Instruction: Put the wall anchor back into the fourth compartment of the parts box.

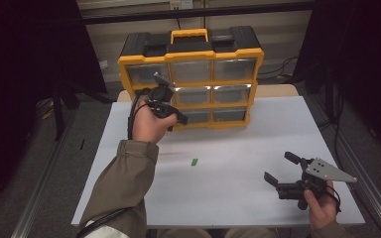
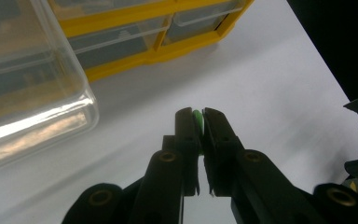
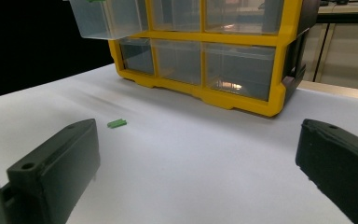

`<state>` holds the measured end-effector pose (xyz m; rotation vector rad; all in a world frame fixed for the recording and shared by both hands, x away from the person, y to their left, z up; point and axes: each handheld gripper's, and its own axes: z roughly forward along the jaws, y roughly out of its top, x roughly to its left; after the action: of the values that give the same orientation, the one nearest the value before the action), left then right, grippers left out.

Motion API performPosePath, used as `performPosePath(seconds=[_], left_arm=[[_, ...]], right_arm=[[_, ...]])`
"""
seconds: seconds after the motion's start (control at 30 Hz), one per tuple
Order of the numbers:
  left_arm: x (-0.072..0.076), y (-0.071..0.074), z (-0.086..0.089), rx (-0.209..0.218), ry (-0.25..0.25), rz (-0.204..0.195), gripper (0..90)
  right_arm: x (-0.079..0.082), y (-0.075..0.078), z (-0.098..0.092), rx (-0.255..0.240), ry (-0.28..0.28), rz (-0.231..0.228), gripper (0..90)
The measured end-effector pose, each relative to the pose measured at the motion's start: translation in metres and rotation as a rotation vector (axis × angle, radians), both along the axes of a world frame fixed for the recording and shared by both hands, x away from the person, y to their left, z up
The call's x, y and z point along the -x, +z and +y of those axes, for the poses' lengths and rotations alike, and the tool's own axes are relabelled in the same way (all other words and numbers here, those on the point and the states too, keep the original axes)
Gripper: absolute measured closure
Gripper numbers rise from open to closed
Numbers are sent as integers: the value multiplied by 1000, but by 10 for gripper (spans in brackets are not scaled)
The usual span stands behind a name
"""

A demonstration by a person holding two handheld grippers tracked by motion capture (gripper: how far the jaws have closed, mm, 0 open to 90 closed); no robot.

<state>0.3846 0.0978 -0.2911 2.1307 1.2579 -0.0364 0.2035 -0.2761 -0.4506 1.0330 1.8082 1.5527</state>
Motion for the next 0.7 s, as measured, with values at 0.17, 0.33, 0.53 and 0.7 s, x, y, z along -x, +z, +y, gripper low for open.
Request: performPosePath(seconds=[0.17,0.33,0.53,0.7], left_arm=[[-3,5,2,13,19,6,851],[-6,12,5,4,11,2,851],[-8,19,7,-6,32,2,851],[-11,23,8,-7,47,1,851]], right_arm=[[0,0,0,-3,-1,4,0],[0,0,0,-5,-1,6,0],[1,0,0,-22,-13,10,0],[2,0,-1,-11,-3,10,0]])
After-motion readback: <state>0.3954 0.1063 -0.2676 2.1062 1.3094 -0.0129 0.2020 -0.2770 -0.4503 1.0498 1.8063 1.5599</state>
